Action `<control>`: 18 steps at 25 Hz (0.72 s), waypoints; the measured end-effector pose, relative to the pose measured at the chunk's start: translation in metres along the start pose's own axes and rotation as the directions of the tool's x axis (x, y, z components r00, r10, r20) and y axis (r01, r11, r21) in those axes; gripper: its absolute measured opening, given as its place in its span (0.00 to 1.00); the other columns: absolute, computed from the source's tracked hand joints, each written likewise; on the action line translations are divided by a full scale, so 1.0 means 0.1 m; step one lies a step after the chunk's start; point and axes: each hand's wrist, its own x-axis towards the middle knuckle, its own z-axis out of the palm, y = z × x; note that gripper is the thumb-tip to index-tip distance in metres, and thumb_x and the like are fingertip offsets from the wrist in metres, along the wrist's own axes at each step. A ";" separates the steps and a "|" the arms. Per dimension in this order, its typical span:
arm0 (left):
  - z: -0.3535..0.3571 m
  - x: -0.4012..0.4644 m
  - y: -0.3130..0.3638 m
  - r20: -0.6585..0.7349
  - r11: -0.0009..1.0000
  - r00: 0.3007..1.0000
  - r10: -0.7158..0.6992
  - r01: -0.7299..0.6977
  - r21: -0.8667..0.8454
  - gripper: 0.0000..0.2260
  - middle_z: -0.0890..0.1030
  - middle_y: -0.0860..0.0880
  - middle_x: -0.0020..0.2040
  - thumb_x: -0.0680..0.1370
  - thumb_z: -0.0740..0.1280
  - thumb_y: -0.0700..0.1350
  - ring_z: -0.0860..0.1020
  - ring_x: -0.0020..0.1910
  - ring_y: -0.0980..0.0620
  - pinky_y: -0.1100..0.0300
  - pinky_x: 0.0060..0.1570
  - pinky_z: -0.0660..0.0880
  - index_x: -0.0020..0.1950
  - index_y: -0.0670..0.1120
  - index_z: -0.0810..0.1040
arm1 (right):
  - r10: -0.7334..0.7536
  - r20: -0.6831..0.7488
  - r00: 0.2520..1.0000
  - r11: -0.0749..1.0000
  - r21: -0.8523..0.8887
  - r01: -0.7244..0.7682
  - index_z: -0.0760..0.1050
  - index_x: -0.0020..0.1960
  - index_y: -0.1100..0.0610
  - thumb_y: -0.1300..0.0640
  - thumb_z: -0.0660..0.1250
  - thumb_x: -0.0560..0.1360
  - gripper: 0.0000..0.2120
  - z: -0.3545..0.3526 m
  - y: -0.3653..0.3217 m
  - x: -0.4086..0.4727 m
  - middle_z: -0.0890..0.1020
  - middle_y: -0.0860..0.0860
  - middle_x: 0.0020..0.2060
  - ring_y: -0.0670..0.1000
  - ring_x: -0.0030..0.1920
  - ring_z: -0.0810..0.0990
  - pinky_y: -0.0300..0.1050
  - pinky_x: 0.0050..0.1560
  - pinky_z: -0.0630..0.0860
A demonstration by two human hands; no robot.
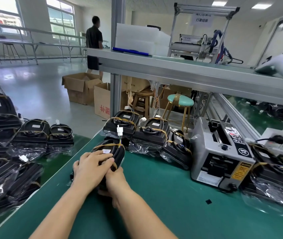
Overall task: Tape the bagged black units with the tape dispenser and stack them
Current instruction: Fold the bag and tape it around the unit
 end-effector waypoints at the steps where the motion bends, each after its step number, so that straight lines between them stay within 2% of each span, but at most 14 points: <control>1: 0.01 -0.01 0.00 -0.023 1.000 1.000 0.000 -0.001 -0.009 0.07 0.75 0.62 0.63 0.76 0.65 0.55 0.64 0.68 0.53 0.52 0.69 0.52 0.51 0.66 0.80 | -0.023 -0.068 0.997 0.970 -0.242 0.006 0.60 0.72 0.58 0.44 0.58 0.79 0.27 -0.04 0.01 0.03 0.71 0.56 0.66 0.56 0.60 0.77 0.53 0.58 0.77; 2: 0.02 -0.02 0.00 -0.044 1.000 0.999 0.004 -0.004 -0.010 0.07 0.76 0.62 0.62 0.75 0.66 0.54 0.64 0.68 0.53 0.53 0.68 0.52 0.50 0.65 0.80 | -0.058 -0.115 0.992 0.910 -0.415 0.005 0.63 0.71 0.59 0.42 0.57 0.79 0.27 -0.08 0.02 0.05 0.69 0.58 0.67 0.58 0.64 0.74 0.53 0.63 0.73; 3: 0.03 -0.02 0.00 -0.058 1.000 0.998 0.005 -0.005 -0.006 0.07 0.77 0.62 0.62 0.75 0.67 0.53 0.64 0.68 0.53 0.53 0.69 0.52 0.50 0.65 0.81 | -0.075 -0.125 0.989 0.863 -0.506 0.002 0.64 0.70 0.59 0.42 0.56 0.79 0.27 -0.11 0.01 0.07 0.67 0.59 0.67 0.60 0.66 0.72 0.53 0.66 0.70; 6: 0.06 -0.02 0.01 -0.078 0.999 0.997 0.003 0.001 0.044 0.08 0.77 0.60 0.62 0.73 0.69 0.51 0.65 0.68 0.52 0.53 0.68 0.53 0.49 0.63 0.81 | -0.073 -0.080 0.994 0.752 -0.660 0.002 0.68 0.68 0.61 0.42 0.54 0.79 0.27 -0.18 0.01 0.07 0.68 0.60 0.67 0.63 0.66 0.71 0.52 0.65 0.69; 8: 0.09 -0.02 0.01 -0.084 0.997 0.996 0.004 0.002 0.081 0.09 0.78 0.59 0.62 0.72 0.71 0.50 0.65 0.67 0.51 0.53 0.68 0.54 0.49 0.62 0.81 | -0.092 -0.017 0.996 0.707 -0.705 0.054 0.70 0.66 0.62 0.44 0.56 0.79 0.25 -0.25 -0.01 0.07 0.72 0.62 0.65 0.64 0.64 0.72 0.52 0.62 0.70; 10: 0.11 -0.02 -0.01 -0.095 0.994 0.995 0.007 0.003 0.105 0.09 0.79 0.57 0.61 0.70 0.73 0.50 0.68 0.66 0.50 0.51 0.67 0.56 0.49 0.61 0.82 | -0.143 0.036 0.989 0.719 -0.683 0.129 0.70 0.65 0.61 0.45 0.61 0.77 0.24 -0.39 -0.05 -0.02 0.74 0.61 0.63 0.62 0.63 0.73 0.50 0.60 0.70; 12: 0.14 0.01 -0.07 -0.092 0.993 0.995 0.035 -0.024 0.116 0.08 0.80 0.55 0.60 0.69 0.74 0.53 0.70 0.64 0.47 0.48 0.67 0.59 0.48 0.59 0.83 | -0.283 0.009 0.959 0.709 -0.672 0.215 0.68 0.66 0.58 0.47 0.64 0.77 0.23 -0.69 -0.06 -0.18 0.74 0.56 0.61 0.56 0.60 0.74 0.46 0.59 0.69; 13: 0.15 0.03 -0.10 -0.072 0.995 0.997 0.036 -0.029 0.096 0.10 0.81 0.54 0.59 0.69 0.73 0.56 0.70 0.63 0.46 0.46 0.67 0.60 0.48 0.57 0.84 | -0.393 -0.033 0.919 0.693 -0.668 0.273 0.67 0.68 0.55 0.50 0.64 0.77 0.22 -0.90 -0.04 -0.29 0.74 0.52 0.58 0.52 0.56 0.75 0.44 0.58 0.70; 15: 0.17 0.05 -0.14 -0.041 0.997 0.999 0.034 -0.031 0.070 0.16 0.81 0.50 0.58 0.65 0.67 0.59 0.71 0.63 0.42 0.41 0.67 0.61 0.48 0.54 0.84 | -0.625 -0.149 0.766 0.643 -0.654 0.398 0.68 0.67 0.49 0.53 0.64 0.76 0.20 -1.40 0.00 -0.57 0.72 0.42 0.50 0.41 0.45 0.73 0.36 0.51 0.70; 16: 0.22 0.06 -0.19 -0.023 0.989 0.999 0.049 -0.045 0.140 0.19 0.81 0.48 0.58 0.64 0.65 0.59 0.71 0.62 0.40 0.39 0.67 0.61 0.48 0.53 0.84 | -0.718 -0.217 0.661 0.608 -0.658 0.445 0.70 0.66 0.47 0.55 0.65 0.76 0.19 -1.67 0.01 -0.71 0.71 0.38 0.48 0.40 0.45 0.72 0.32 0.49 0.69; 18: 0.31 0.08 -0.23 0.058 0.947 0.991 0.117 -0.129 0.293 0.25 0.81 0.44 0.58 0.62 0.64 0.64 0.70 0.61 0.36 0.36 0.67 0.61 0.50 0.50 0.83 | -0.833 -0.357 0.421 0.530 -0.734 0.425 0.73 0.64 0.48 0.58 0.68 0.74 0.19 -2.23 0.01 -0.95 0.72 0.37 0.48 0.40 0.48 0.73 0.32 0.51 0.69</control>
